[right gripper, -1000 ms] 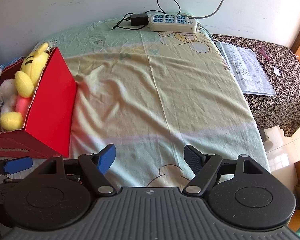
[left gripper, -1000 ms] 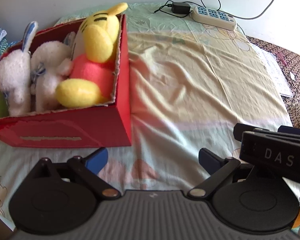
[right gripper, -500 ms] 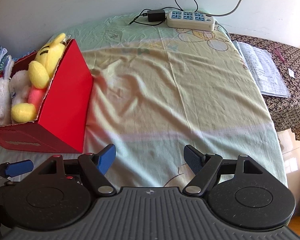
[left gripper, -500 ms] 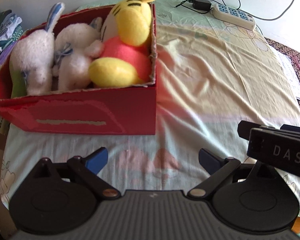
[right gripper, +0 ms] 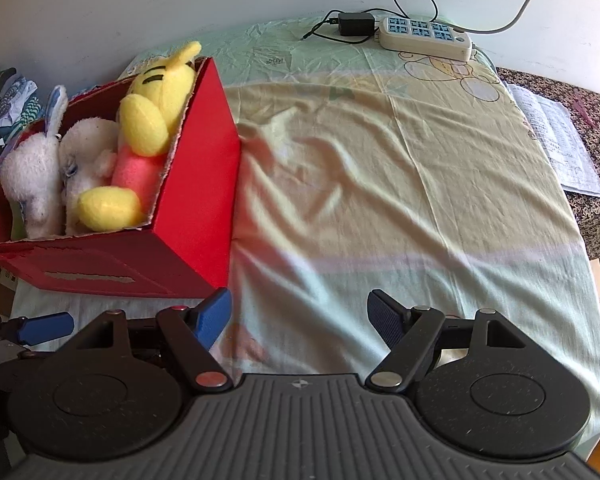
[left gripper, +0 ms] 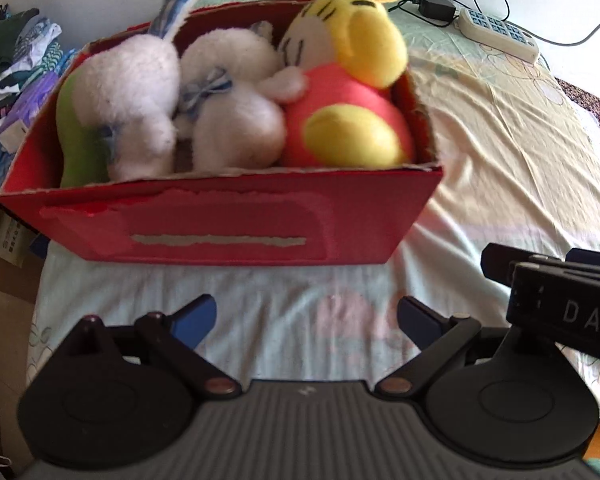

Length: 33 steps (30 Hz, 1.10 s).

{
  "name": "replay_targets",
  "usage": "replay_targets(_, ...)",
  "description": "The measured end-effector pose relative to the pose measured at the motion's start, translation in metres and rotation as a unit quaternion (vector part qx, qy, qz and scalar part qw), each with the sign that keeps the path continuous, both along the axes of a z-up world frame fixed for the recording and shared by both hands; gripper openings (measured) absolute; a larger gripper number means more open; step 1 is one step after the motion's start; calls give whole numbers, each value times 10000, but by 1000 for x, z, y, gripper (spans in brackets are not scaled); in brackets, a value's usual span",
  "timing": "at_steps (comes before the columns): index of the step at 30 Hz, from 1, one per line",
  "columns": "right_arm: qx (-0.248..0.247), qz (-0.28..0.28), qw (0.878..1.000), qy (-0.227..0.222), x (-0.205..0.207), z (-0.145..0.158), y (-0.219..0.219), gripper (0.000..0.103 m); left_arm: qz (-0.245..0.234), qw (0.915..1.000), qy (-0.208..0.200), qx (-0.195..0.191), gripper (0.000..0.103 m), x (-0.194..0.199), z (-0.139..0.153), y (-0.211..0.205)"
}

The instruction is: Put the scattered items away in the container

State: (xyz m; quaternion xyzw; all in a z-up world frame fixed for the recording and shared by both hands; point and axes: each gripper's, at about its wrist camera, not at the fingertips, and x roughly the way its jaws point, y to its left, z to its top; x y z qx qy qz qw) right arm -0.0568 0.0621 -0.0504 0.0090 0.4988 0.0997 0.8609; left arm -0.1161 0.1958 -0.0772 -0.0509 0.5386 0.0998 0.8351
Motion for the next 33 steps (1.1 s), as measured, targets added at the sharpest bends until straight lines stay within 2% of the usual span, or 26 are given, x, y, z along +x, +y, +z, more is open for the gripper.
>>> replay_targets(10, -80, -73, 9999, -43, -20, 8, 53, 77, -131, 9999, 29, -62, 98, -16, 2, 54)
replay_targets(16, -29, -158, 9998, -108, -30, 14, 81, 77, -205, 9998, -10, 67, 98, -29, 5, 83)
replay_targets(25, 65, -7, 9997, -224, -46, 20, 131, 77, -195, 9997, -23, 158, 99, -45, 12, 126)
replay_targets(33, 76, 74, 9995, -311, -52, 29, 156, 77, -133, 9998, -81, 101, 100, -56, 21, 150)
